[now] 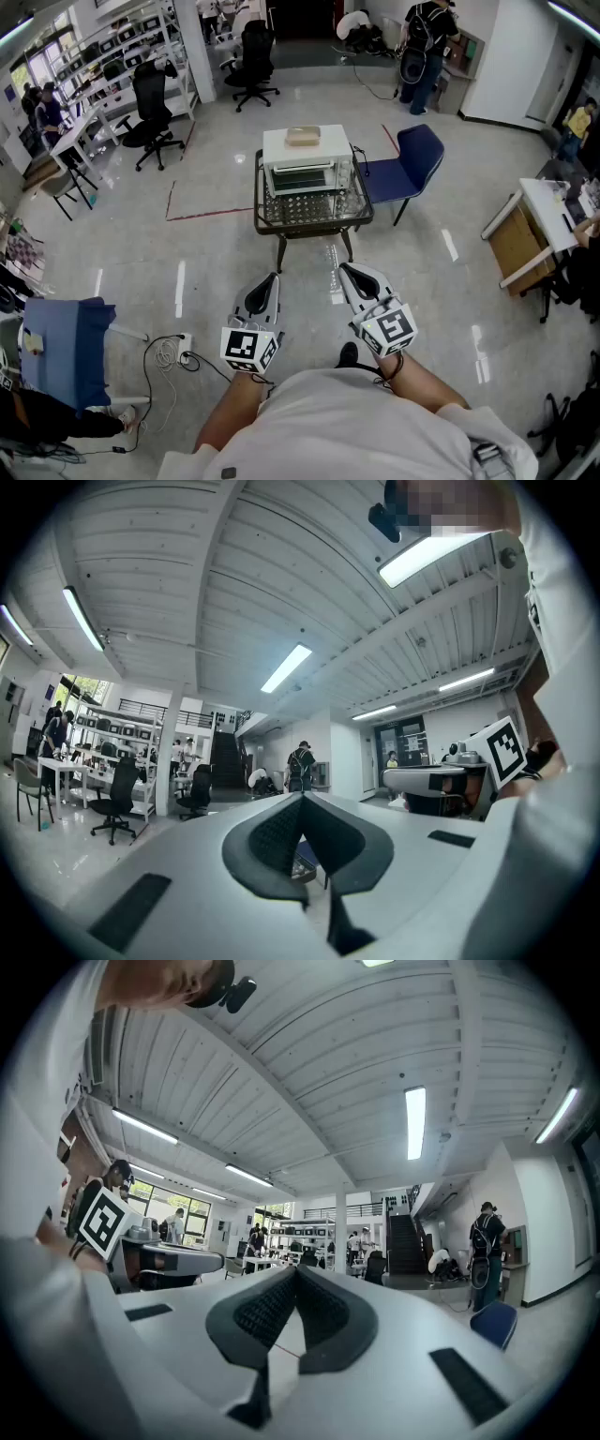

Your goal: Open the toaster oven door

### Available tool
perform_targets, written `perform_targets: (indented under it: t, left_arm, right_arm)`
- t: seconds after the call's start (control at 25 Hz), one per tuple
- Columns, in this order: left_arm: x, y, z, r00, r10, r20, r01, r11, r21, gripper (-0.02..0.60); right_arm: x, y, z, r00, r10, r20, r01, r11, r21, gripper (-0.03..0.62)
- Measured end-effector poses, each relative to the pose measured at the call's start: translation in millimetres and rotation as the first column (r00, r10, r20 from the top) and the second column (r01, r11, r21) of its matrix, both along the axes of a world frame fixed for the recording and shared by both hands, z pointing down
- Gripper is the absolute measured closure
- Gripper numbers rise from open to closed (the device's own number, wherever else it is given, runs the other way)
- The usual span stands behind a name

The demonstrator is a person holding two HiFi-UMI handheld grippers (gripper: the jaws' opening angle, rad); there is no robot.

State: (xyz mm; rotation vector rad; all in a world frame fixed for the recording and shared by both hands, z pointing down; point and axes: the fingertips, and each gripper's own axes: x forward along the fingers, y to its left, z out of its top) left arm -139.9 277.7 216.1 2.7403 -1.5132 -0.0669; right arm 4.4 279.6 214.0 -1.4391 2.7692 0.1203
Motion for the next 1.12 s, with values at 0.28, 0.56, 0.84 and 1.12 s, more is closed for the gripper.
perform_targets:
  t: [0.28,0.56,0.84,1.12]
  left_arm:
    - [11.2,-47.0,7.2,1.000,-0.022,0.018,0.022,1.000,0.005,0.566]
    - [64.7,-102.3,8.5,0.999,-0.029,0.030,0.029,1.000,-0.001,0.566]
    - [132.3,-153.6,14.1,0.999,-0.009,0.038,0.010,1.000,-0.010,0.566]
    - [153.4,-180.9,25.5,0.998,0.005,0.062,-0.001,0.999,-0.054,0.566]
  right_arm:
    - [20.5,-41.6,9.5,1.000,-0.006,0.005,0.006,1.000,0.004,0.577]
    - [70.8,-95.3,14.6,0.999,-0.041,0.010,0.041,0.999,-0.001,0.576]
    - [121.7,-144.9,26.9,0.996,-0.086,0.001,0.086,0.996,-0.033,0.576]
    - [139.3,-175.4,42.1,0.994,-0.106,0.011,0.107,0.991,-0.085,0.576]
